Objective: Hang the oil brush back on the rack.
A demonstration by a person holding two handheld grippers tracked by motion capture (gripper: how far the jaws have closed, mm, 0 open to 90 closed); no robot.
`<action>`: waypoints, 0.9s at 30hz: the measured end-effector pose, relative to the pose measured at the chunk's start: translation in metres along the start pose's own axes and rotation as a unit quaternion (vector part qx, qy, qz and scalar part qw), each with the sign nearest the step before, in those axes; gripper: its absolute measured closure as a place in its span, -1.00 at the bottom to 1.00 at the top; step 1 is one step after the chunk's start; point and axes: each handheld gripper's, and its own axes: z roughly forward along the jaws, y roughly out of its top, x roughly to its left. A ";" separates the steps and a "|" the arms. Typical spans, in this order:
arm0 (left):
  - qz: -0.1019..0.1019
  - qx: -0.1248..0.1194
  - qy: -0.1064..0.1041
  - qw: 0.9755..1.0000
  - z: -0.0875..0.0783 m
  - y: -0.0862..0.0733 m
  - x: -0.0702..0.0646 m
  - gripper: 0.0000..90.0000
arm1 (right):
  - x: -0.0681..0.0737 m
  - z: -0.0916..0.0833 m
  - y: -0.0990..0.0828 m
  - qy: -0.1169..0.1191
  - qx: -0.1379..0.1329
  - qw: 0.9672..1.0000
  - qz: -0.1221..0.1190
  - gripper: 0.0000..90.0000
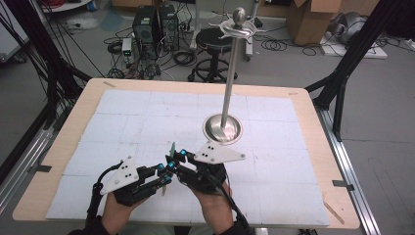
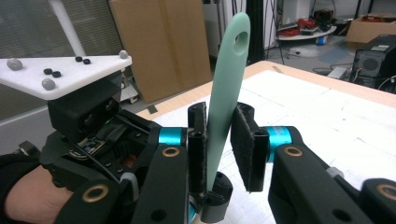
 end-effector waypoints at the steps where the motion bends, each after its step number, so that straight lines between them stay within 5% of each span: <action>1: 0.000 0.000 0.000 1.000 0.000 0.000 0.000 0.81 | 0.000 0.000 0.000 0.002 0.001 1.000 -0.001 0.71; 15: -0.008 -0.013 -0.017 1.000 -0.001 0.000 -0.001 0.79 | 0.002 -0.003 0.003 0.023 -0.001 1.000 -0.006 0.76; 19: -0.018 -0.026 -0.044 0.999 -0.003 0.002 0.003 0.70 | -0.001 -0.005 0.004 0.041 -0.004 0.999 -0.005 0.78; 27: -0.038 -0.037 -0.112 0.992 -0.006 0.004 0.011 0.44 | -0.010 -0.014 0.005 0.088 -0.016 0.996 0.002 0.82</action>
